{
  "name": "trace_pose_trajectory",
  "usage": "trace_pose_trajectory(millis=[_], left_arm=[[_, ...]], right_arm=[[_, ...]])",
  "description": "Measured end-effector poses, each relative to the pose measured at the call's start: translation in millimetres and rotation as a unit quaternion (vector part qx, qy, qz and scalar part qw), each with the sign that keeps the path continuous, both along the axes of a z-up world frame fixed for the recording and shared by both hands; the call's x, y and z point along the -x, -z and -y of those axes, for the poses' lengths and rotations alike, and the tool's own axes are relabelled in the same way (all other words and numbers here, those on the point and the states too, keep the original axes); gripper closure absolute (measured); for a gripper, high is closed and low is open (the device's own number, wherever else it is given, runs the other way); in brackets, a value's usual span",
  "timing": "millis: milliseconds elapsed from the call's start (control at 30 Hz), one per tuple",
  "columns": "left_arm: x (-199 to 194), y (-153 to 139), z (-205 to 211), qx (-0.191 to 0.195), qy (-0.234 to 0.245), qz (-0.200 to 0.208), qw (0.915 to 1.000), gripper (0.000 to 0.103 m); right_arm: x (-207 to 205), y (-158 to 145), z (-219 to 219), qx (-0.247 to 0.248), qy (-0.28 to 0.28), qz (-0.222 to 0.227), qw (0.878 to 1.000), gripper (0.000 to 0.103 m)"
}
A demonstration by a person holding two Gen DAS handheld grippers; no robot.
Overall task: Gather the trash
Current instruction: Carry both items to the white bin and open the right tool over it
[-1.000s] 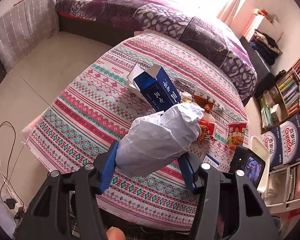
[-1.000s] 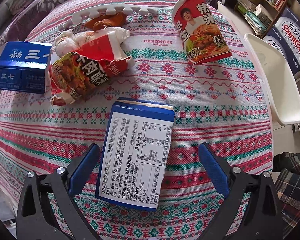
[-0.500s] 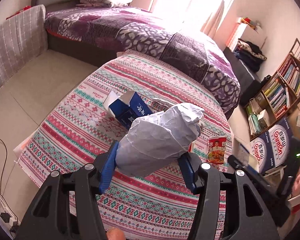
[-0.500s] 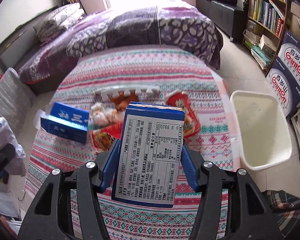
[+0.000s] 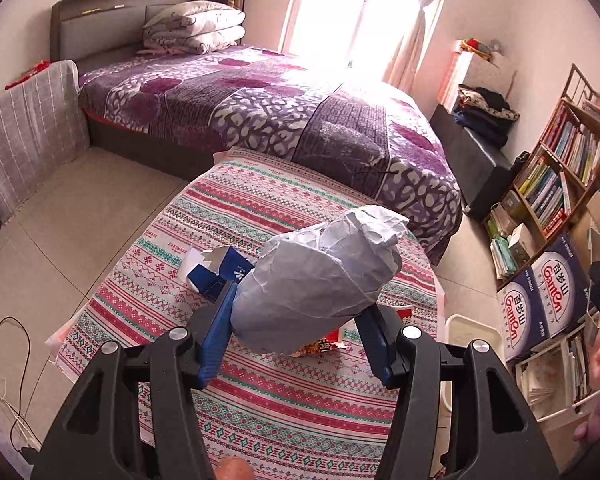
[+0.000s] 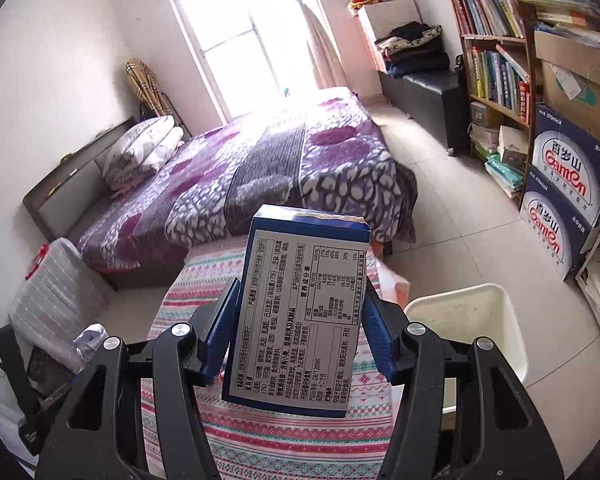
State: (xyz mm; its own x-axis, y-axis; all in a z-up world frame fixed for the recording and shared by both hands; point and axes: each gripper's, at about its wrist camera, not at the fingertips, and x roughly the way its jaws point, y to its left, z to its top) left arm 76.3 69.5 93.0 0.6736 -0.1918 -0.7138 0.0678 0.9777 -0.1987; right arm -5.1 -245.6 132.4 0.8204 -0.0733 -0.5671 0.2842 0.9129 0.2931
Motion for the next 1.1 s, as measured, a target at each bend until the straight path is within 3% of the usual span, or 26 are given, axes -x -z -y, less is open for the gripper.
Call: trace_pose_trajectory(millis=[233, 600, 667, 800, 1100], left_arm=[[-23.4, 2.4, 59.0, 0.026, 0.04, 0.009, 0.9988, 0.046], [-47.7, 50.3, 184.7, 0.008, 0.135, -0.032, 0.9903, 0.046], [-48.2, 62.5, 209.9, 0.003, 0.154, -0.043, 0.9872, 0.046], [-44.8, 85.8, 256.3, 0.001, 0.188, -0.065, 0.98, 0.046], [-30.3, 107.9, 340.4, -0.017, 0.247, -0.081, 0.9654, 0.046]], right_arm=[[-7.7, 20.0, 68.4, 0.045, 0.118, -0.013, 0.992, 0.047], [-23.2, 129.6, 153.6, 0.056, 0.216, -0.15, 0.963, 0.046], [-21.2, 142.8, 169.4, 0.039, 0.226, -0.17, 0.958, 0.045], [-13.7, 145.2, 191.4, 0.048, 0.267, -0.166, 0.948, 0.021], [3.6, 135.6, 225.0, 0.057, 0.32, -0.146, 0.934, 0.012]])
